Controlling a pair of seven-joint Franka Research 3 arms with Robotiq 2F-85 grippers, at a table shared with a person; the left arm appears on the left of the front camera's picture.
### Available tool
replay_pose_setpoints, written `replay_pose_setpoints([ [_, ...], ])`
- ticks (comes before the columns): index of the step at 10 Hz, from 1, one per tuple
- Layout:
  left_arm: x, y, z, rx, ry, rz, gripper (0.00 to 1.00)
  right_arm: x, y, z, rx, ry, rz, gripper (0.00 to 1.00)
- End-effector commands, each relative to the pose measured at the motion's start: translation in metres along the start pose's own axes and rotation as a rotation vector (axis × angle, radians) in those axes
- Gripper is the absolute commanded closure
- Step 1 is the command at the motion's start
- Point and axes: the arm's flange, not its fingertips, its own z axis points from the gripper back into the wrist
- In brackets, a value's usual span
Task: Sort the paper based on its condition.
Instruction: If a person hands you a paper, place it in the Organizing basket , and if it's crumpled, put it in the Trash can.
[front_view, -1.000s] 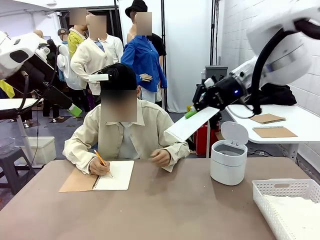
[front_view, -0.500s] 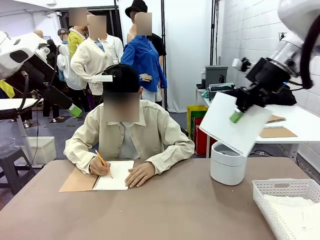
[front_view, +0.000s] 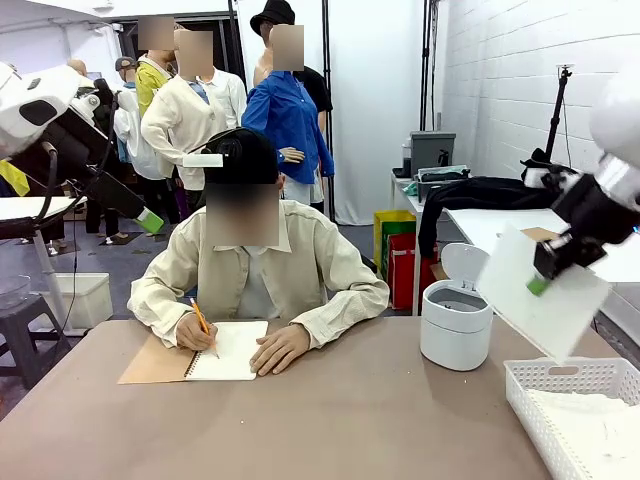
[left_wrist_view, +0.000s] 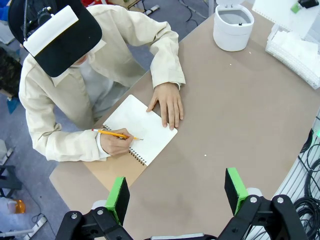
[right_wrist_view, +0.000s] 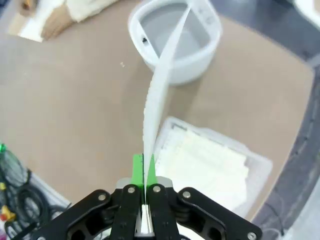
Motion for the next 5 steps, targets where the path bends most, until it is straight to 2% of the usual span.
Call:
replay_pose_setpoints([
  [1,-0.001,0.001,0.0,-0.006,-0.003,0.005,0.0,-0.036,0.012,-0.003,-0.025,0.009,-0.104,1.0],
  [3,-0.001,0.001,0.0,-0.006,-0.003,0.005,0.0,-0.054,0.014,-0.002,-0.01,-0.013,-0.229,1.0],
  [4,-0.001,0.001,0.0,-0.006,-0.003,0.005,0.0,-0.036,0.002,-0.01,-0.012,0.016,-0.097,1.0],
  [5,-0.001,0.001,0.0,-0.006,-0.003,0.005,0.0,-0.036,0.002,-0.01,-0.012,0.016,-0.097,1.0],
])
